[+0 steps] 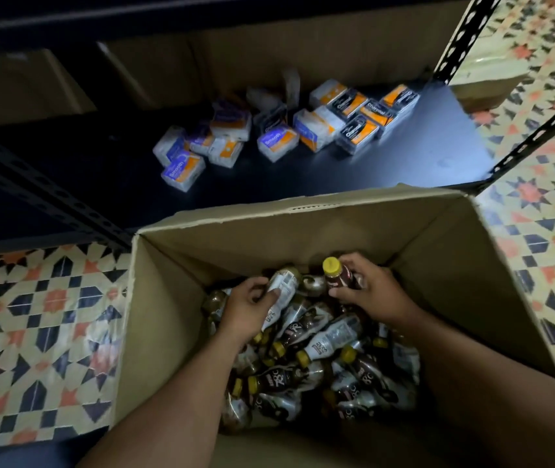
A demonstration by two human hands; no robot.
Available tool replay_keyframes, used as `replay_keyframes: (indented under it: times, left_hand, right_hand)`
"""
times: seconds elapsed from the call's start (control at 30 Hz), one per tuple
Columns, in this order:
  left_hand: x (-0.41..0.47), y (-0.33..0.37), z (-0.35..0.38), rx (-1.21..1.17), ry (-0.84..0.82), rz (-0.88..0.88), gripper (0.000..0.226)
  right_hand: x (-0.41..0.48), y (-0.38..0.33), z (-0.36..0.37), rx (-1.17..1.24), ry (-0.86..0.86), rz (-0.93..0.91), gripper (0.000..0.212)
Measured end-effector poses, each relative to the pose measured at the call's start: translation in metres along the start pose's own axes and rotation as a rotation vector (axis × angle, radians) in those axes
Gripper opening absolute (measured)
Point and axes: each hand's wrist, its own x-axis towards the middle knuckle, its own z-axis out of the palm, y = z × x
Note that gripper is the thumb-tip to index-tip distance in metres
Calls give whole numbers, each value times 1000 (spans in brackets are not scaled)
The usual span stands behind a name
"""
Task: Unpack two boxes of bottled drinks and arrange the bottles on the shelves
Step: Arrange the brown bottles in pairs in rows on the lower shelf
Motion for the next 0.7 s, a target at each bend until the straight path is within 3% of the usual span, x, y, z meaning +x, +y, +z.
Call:
replay_keyframes:
  times: [0.17, 0.33, 0.6, 0.7]
  left_hand:
    - [-33, 28, -22, -10, -74, -7, 34]
    - [-77, 60, -52, 136, -123, 87, 35]
    - [-151, 111, -111, 217, 76, 303, 59]
    - [-182, 129, -127, 270, 223, 420, 58]
  right_hand:
    - [-29, -36, -16, 113, 49, 23, 46]
    - [-66, -77, -30, 217, 145, -20, 45]
    - [-118, -140, -41, 354, 271, -204, 34]
    - [-133, -168, -42, 369, 314, -264, 25]
